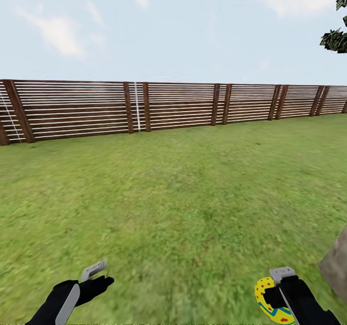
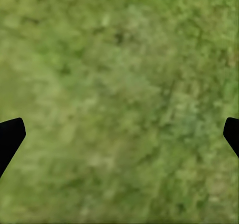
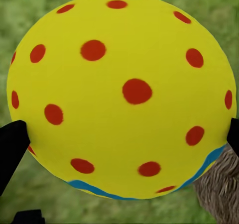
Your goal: Take the three Easter eggs out of the wicker basket on the lawn in the garden, then place them on the lawn next to a single tree (choose any tree) so that all three eggs are next to the same tree and none are left in the basket.
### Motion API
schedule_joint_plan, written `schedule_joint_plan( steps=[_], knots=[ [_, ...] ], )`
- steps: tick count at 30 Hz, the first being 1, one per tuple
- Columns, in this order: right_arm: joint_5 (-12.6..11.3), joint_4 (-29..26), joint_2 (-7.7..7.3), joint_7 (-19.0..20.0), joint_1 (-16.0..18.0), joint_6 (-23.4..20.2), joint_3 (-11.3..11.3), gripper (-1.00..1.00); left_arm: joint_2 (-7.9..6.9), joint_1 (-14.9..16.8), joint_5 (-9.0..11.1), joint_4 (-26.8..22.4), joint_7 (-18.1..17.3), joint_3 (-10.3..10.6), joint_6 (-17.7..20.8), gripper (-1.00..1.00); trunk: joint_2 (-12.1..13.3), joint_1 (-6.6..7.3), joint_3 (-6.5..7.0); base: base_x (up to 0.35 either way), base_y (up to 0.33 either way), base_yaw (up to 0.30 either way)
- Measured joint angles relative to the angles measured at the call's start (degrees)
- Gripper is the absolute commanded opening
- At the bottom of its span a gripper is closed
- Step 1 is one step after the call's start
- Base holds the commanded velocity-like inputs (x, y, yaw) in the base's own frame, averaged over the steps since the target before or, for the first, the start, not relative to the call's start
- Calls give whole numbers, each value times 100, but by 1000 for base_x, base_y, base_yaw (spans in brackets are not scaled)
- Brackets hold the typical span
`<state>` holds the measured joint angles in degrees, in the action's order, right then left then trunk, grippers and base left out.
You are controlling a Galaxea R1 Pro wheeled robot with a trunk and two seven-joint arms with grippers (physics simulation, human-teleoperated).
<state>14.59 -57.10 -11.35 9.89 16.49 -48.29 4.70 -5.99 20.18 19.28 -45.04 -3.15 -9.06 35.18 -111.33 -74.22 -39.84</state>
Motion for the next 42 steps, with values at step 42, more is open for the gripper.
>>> schedule_joint_plan(
  steps=[42],
  knots=[
    [-25,4,0,0,0,-2,6,-100,17,0,-9,0,7,10,0,100,-1685,-923,-788,0,0,-97]
  ],
)
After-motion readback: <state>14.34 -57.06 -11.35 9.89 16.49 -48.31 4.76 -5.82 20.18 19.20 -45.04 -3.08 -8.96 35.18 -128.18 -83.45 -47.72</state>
